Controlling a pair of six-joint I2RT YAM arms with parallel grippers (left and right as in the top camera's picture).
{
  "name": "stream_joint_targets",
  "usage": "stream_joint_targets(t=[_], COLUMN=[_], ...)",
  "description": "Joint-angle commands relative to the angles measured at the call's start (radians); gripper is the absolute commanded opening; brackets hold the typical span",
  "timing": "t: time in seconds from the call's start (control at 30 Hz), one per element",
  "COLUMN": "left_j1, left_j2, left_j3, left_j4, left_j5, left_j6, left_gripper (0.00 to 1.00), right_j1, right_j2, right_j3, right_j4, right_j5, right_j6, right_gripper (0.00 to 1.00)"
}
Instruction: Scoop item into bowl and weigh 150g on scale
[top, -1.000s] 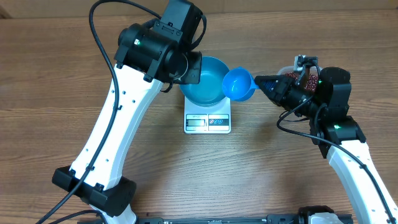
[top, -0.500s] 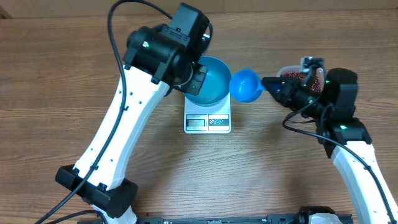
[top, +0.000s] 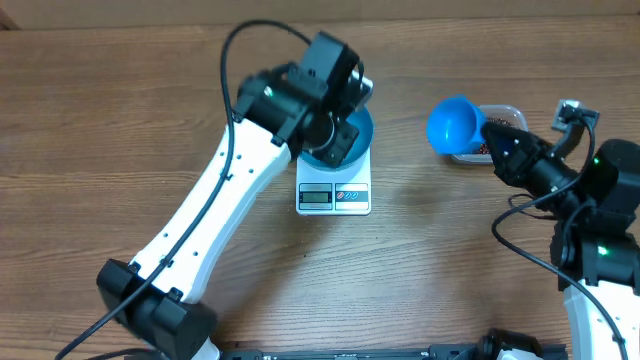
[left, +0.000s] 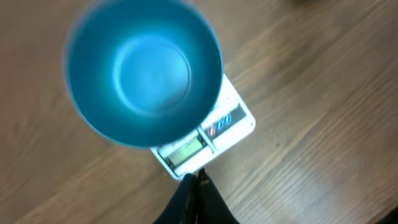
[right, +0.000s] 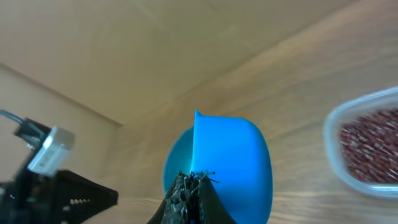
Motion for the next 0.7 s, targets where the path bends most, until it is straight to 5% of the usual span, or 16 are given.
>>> stream_joint_targets(t=[0.0,0.3,0.47,0.67], left_j1=[-0.003,-0.009,-0.017,-0.027], left_j2=[-0.13,-0.363,-0.33,-0.232], left_j3=[-0.195,-0.637,-0.726,-0.746], left_j4=[0.106,0.418,0.502,0.628], left_j5=[0.022,0.119,0.202,0.197], left_j6=[-0.011,0.047,0.269,0.261], left_gripper=[0.05,0.04,0.04,0.04], right_j1=[-0.007,-0.006,-0.006,-0.006], right_j2=[-0.01,-0.009,-0.009,-0.009], right_j3=[0.02,0.02,0.02,0.02], right_j4=[-0.016,-0.019,-0.019,-0.023], right_j5=[0.046,0.045,0.045,0.045], right_j6=[-0.055,-0.051,-0.047,-0.043], right_gripper=[0.04,0.04,0.04,0.04])
